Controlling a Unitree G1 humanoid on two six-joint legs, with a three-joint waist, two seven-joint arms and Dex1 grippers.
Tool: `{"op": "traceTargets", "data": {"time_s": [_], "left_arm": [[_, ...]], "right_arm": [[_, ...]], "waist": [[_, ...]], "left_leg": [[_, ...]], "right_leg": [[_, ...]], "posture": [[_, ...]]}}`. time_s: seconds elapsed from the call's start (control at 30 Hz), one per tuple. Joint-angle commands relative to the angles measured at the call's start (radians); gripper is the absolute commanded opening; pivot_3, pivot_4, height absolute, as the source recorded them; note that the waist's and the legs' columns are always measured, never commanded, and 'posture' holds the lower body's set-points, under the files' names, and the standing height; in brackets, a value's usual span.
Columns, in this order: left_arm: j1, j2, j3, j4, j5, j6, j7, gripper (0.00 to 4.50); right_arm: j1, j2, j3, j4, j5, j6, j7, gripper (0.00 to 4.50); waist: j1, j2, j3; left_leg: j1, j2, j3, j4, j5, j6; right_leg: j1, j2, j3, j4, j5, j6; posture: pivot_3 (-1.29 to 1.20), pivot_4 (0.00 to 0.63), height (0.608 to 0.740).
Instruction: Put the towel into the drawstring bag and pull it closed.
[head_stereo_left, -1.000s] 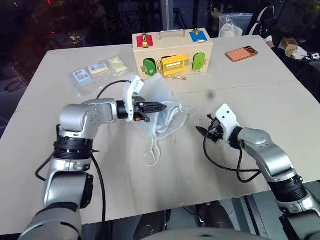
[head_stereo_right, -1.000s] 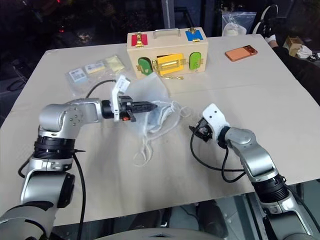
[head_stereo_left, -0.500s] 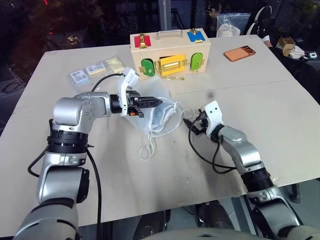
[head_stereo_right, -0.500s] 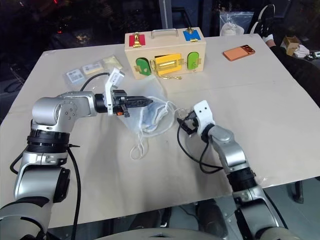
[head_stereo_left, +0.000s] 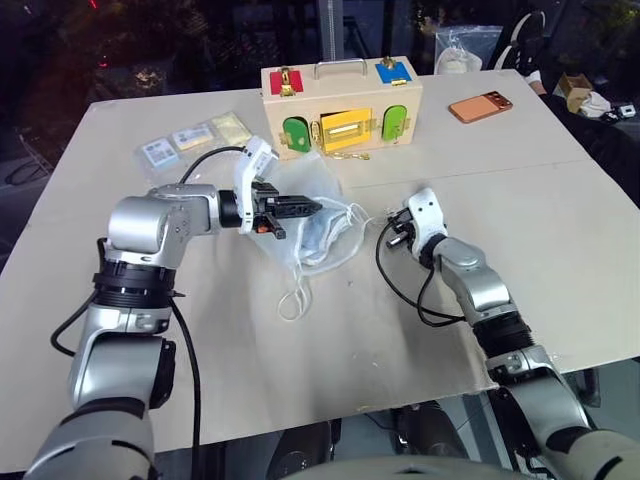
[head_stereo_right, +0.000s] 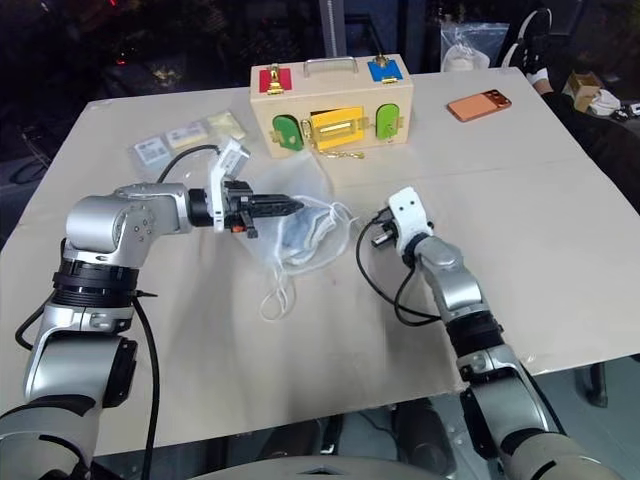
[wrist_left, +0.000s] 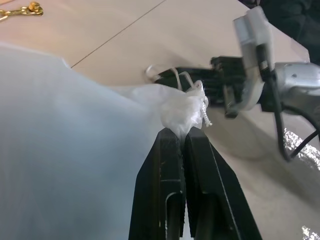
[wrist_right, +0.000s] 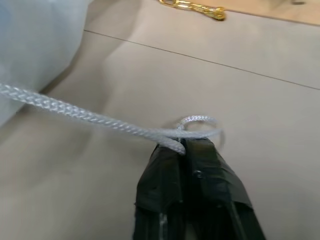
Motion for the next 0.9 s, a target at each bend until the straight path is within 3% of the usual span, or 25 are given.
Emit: {"op": "traceTargets", "data": {"time_s": [0.03,0.1,0.27,0.37,0.43,0.57,0.8,0.9], "left_arm": [[0.037,0.049,0.167,-0.033,-0.102,0.036,-0.026,0.61],[0.115,0.098,0.232,-0.102,-0.126,0.064,-0.018,1.24],[0.456,0.269,0.309,-0.289,-0.191,0.128,-0.124,3.60],[0.667,0.294,0.254,-0.408,-0.114,-0.012,-0.138,3.60],[0.721,0.245,0.222,-0.455,-0.086,-0.060,-0.080,3.60],[0.701,0.085,0.172,-0.490,-0.048,-0.099,0.089,3.60],[0.684,-0.040,0.066,-0.484,0.053,-0.180,0.227,3.60],[0.669,-0.094,0.015,-0.473,0.069,-0.214,0.245,2.83]], "right_arm": [[0.000,0.005,0.007,-0.121,0.008,0.030,0.012,0.00],[0.003,0.011,0.001,-0.165,0.016,0.058,0.012,0.00],[0.014,0.009,0.009,-0.237,0.025,0.111,0.024,0.00],[0.020,0.000,0.023,-0.259,0.023,0.128,0.039,0.00],[0.024,-0.005,0.025,-0.270,0.023,0.139,0.044,0.00],[0.040,-0.015,0.027,-0.294,0.022,0.157,0.048,0.00],[0.069,-0.024,0.023,-0.346,0.027,0.191,0.043,0.00],[0.077,-0.027,0.018,-0.363,0.026,0.201,0.035,0.00]], "waist": [[-0.009,0.000,0.000],[-0.022,0.000,0.000],[-0.032,0.000,0.000],[-0.018,-0.001,0.000],[-0.001,-0.001,0.000],[0.036,-0.002,-0.001],[0.032,-0.002,-0.001],[0.034,-0.001,-0.001]], "left_leg": [[0.000,0.000,0.000,0.000,0.000,0.000],[-0.001,0.000,0.000,0.000,0.000,0.000],[0.003,-0.001,-0.002,-0.003,0.000,0.000],[0.005,-0.002,-0.001,-0.004,0.000,0.000],[0.006,-0.002,-0.001,-0.003,-0.001,0.000],[0.008,-0.002,-0.004,-0.002,-0.001,0.000],[0.010,-0.002,-0.003,-0.002,0.000,0.000],[0.011,-0.002,-0.003,-0.002,0.000,0.000]], "right_leg": [[-0.001,0.000,0.002,0.001,0.000,0.000],[-0.004,-0.001,0.003,0.004,0.000,0.000],[-0.006,-0.001,0.010,0.006,0.000,0.000],[-0.004,-0.001,0.012,0.005,0.000,0.000],[-0.003,-0.002,0.013,0.005,0.000,0.000],[-0.001,-0.002,0.011,0.006,0.002,-0.003],[0.001,-0.001,0.009,0.007,0.002,-0.003],[0.002,-0.001,0.009,0.007,0.002,-0.003]], "posture": [[0.00,0.150,0.740],[0.00,0.150,0.740],[0.00,0.150,0.740],[0.00,0.150,0.740],[0.00,0.150,0.740],[0.00,0.150,0.740],[0.00,0.150,0.740],[0.00,0.150,0.740]]}}
